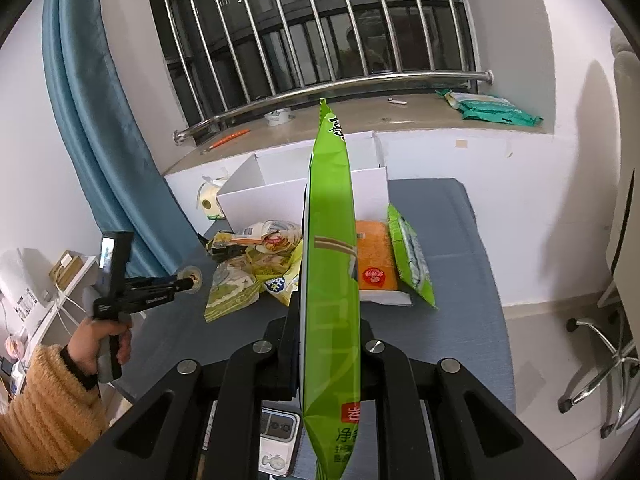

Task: Organize snacks
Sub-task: 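Put yellow jelly cup in box with left tool while right tool holds green bag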

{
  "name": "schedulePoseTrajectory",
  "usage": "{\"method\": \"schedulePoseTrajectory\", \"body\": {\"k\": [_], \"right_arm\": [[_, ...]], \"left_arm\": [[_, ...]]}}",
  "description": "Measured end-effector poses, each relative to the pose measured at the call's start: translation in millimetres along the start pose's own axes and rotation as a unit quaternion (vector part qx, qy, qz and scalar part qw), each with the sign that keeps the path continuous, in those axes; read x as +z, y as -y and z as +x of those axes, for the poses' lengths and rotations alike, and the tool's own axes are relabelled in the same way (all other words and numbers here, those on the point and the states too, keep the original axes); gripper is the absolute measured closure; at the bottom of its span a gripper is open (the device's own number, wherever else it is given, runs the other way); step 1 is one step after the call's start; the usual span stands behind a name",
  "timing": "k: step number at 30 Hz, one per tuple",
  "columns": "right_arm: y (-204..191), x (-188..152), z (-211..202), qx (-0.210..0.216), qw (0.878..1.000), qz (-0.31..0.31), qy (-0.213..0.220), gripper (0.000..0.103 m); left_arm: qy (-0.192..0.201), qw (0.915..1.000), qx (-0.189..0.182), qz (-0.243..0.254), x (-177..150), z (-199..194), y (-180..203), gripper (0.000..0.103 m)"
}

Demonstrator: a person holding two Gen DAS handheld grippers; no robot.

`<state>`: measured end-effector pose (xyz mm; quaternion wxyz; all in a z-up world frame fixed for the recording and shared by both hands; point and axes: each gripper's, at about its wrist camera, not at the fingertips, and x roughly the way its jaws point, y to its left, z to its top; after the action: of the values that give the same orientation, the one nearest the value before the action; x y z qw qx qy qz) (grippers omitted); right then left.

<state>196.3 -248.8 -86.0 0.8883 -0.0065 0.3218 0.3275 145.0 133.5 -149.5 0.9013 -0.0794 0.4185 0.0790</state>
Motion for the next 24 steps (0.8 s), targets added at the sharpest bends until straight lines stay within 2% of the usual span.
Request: {"method": "schedulePoseTrajectory", "body": {"k": [3,7,12,15,17,21,24], "right_arm": [[-3,0,6,0.008,1.0,-0.002,-0.004,0.089],[-7,9,20,0.022,1.0,0.0,-0.01,0.089],[-14,43,48,0.033,0.999,-0.008,-0.012,0.089],[-13,72,67,0.045,0.999,-0.007,-0.005,0.089],[-9,98,89,0.038,0.999,-0.006,-0.006,0.089],[7,145,142,0.025,0.999,0.003,-0.029,0.089],[16,175,183,-0.011,0.998,0.001,-0.055,0.089]], "left_arm": [[0.029,0.9992,-0.027,-0.008,0,-27,5,0.071],[0.071,0.9959,-0.054,-0.012,16,-59,16,0.071],[0.116,0.9896,-0.084,-0.013,65,-83,33,0.071],[0.129,0.9882,-0.082,-0.004,100,-78,44,0.071],[0.129,0.9878,-0.087,-0.004,129,-68,50,0.071],[0.114,0.9916,-0.06,0.012,174,-38,59,0.071],[0.091,0.9947,-0.042,0.019,198,-10,63,0.071]]}}
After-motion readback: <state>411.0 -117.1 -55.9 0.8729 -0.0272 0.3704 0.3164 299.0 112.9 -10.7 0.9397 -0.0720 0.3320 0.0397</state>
